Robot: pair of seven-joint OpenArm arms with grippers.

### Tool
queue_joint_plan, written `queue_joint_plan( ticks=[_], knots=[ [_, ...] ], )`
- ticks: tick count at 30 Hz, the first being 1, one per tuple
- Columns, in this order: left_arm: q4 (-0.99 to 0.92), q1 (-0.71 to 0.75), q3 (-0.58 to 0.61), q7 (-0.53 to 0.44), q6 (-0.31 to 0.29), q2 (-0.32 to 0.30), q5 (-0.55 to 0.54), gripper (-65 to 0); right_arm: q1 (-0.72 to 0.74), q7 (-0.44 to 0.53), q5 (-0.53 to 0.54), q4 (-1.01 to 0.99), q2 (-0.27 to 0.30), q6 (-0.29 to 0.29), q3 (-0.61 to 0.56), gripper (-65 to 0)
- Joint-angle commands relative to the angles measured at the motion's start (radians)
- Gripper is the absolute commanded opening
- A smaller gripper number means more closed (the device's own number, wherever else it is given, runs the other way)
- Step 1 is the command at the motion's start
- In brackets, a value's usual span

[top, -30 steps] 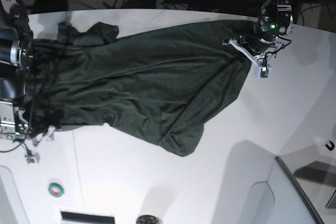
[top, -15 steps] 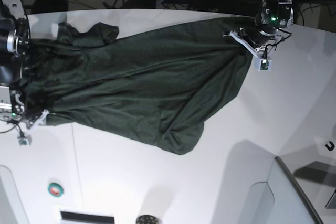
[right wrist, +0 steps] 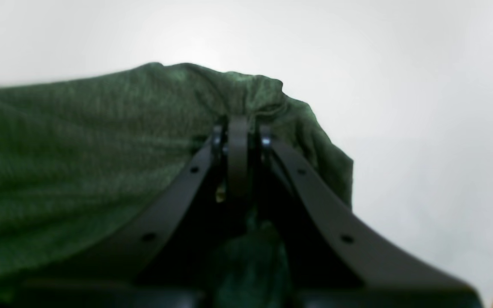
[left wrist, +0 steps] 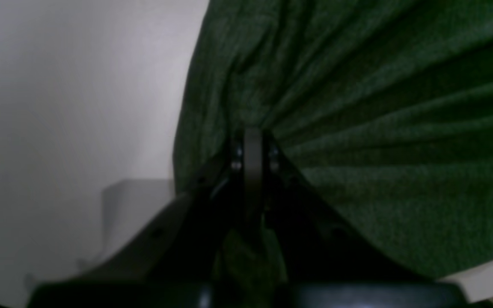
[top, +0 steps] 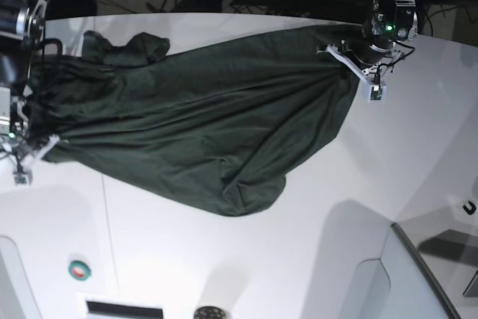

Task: Layout the t-shirt on the table in an organized manner, then fold the t-shirt properly
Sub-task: 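Gather the shirt end with the right gripper while the left holds its edge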

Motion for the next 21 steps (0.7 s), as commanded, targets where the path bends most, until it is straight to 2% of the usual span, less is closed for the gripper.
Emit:
queue_joint_plan(
  ticks=[1,6,12,17,21],
  knots=[
    [0.031,0.002,-0.004,-0.011,-0.003,-0.008,0.002,-65.0,-0.007,-0.064,-0.007,0.074,0.000,0.025,0.014,-65.0],
    [0.068,0.000,-0.004,-0.007,-0.003,-0.002,0.002,-65.0,-0.151,-0.241,-0.007,0.473,-0.083,0.166,0.098,-65.0],
    [0.072,-0.001,-0.004,-0.007,-0.003,0.000,0.000,-65.0,-0.314,-0.413,-0.007,0.877,-0.181,0.258,0.121,-65.0],
    [0.071,-0.003,-0.004,-0.007,-0.003,0.000,0.000,-65.0,-0.474,-0.531,-0.007,1.124,-0.250,0.275,0.121,-64.8],
    [0.071,-0.003,-0.006,-0.007,-0.003,0.000,0.000,-65.0,-0.593,-0.524,-0.007,1.165,-0.301,0.275,0.112,-64.8]
  ],
)
